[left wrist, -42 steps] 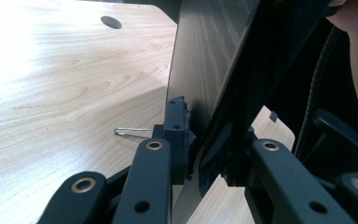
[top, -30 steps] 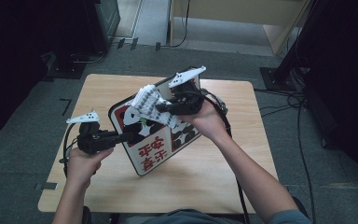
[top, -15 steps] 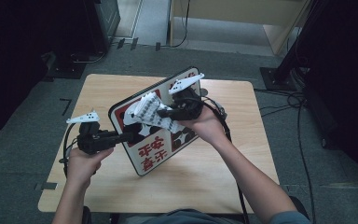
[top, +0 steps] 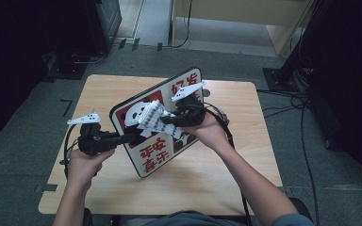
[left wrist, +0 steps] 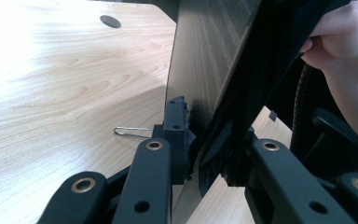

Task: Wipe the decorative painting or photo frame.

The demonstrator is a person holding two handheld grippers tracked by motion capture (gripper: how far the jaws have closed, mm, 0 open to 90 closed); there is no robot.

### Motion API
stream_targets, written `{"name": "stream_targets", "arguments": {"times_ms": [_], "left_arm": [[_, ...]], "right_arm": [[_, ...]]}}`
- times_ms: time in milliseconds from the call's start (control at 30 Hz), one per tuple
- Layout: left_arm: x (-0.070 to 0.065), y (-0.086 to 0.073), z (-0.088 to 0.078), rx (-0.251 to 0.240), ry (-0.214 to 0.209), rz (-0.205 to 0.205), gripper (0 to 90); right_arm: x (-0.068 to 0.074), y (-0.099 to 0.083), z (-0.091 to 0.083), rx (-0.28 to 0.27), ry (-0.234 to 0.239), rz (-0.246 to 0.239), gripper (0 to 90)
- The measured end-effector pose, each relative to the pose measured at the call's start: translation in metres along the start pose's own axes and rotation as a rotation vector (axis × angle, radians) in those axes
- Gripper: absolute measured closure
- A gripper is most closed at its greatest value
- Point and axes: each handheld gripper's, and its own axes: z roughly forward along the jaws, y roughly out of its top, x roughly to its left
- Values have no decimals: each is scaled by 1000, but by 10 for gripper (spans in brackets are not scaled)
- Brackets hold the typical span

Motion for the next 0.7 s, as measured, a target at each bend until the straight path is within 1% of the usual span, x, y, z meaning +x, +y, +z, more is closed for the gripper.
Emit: {"name": "stream_targets", "arguments": {"times_ms": [200,267,300,367,500,700], "left_arm": [[0,0,0,-1,-3,-3,765],[0,0,0,1,-4,-10,764],[1,0,0,1,-7,-20,762],[1,0,0,4,-5,-24,761],[1,0,0,3,-6,-25,760],[1,0,0,5,-8,-25,759]], "right_arm": [[-1,-9,4,4,4,13,814],[-2,-12,6,9,9,19,811],[-2,-13,6,8,11,18,810],[-2,-15,8,16,14,21,812],[-3,-19,9,20,24,32,812],[-4,-23,12,27,25,39,811]]}}
